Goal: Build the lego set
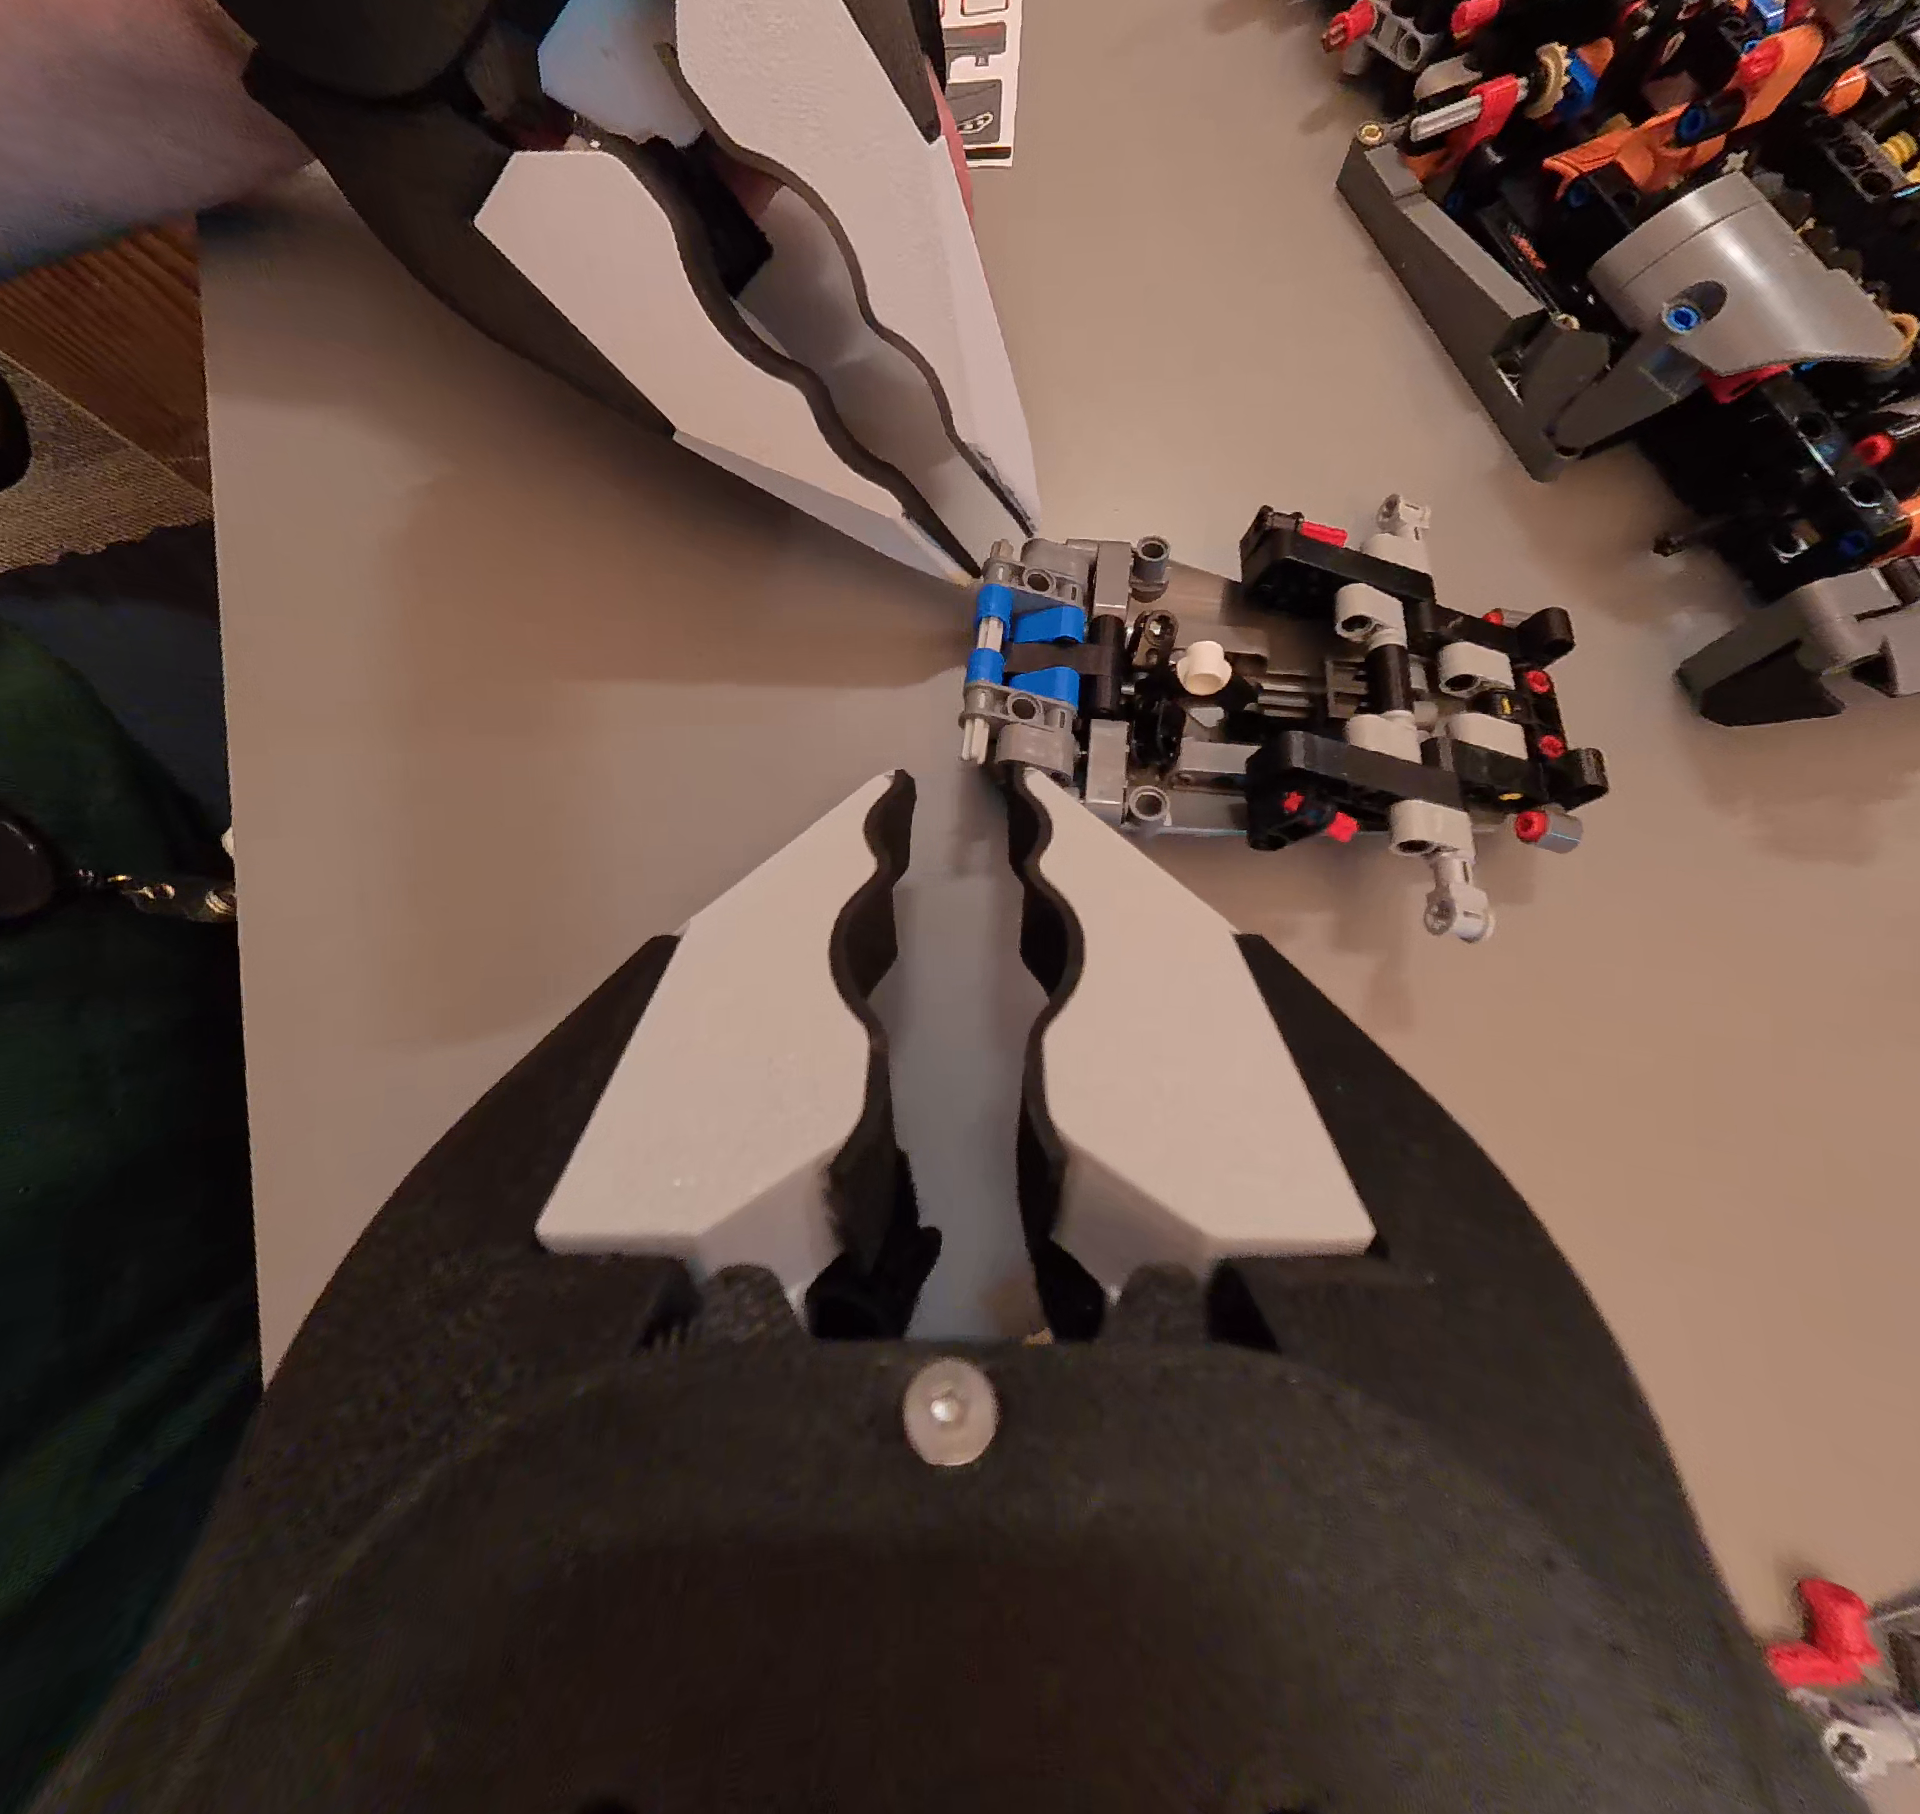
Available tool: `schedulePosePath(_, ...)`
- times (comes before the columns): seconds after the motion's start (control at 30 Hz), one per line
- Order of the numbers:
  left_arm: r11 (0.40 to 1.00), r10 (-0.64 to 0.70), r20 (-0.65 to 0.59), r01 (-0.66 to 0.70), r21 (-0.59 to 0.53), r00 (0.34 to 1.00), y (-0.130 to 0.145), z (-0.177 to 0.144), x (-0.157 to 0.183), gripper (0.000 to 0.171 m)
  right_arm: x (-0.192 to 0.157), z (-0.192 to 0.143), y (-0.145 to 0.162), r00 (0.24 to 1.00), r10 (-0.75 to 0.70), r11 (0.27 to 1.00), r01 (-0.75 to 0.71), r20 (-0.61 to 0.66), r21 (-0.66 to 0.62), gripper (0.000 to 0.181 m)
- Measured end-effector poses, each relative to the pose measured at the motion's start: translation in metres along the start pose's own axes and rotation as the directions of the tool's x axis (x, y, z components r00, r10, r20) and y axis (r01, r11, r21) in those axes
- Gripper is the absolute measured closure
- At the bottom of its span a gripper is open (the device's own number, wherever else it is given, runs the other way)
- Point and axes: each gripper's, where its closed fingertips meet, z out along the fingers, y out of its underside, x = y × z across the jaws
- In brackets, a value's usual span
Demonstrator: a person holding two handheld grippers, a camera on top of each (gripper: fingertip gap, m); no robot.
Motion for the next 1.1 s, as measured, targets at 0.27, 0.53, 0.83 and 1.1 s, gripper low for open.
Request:
schedulePosePath(0.27,0.999,-0.035,0.021,0.035,-0.001,0.999,0.004,-0.009,-0.007,0.154,0.007,-0.012,0.004,0.999,0.028,1.000,-0.028,-0.037,0.007,0.159)
schedulePosePath(0.53,0.999,-0.039,0.019,0.039,-0.026,0.999,0.009,-0.011,-0.005,0.151,0.009,-0.012,0.010,0.998,0.045,0.999,-0.046,-0.052,-0.003,0.156)
schedulePosePath(0.83,1.000,0.006,0.024,-0.006,-0.024,1.000,-0.001,0.000,-0.002,0.153,0.010,-0.002,0.009,0.996,0.020,0.999,-0.023,-0.091,-0.030,0.152)
schedulePosePath(1.1,0.999,0.031,0.038,-0.031,-0.008,0.999,-0.008,0.004,0.000,0.163,0.010,0.002,0.002,0.996,0.027,1.000,-0.027,-0.086,-0.001,0.166)
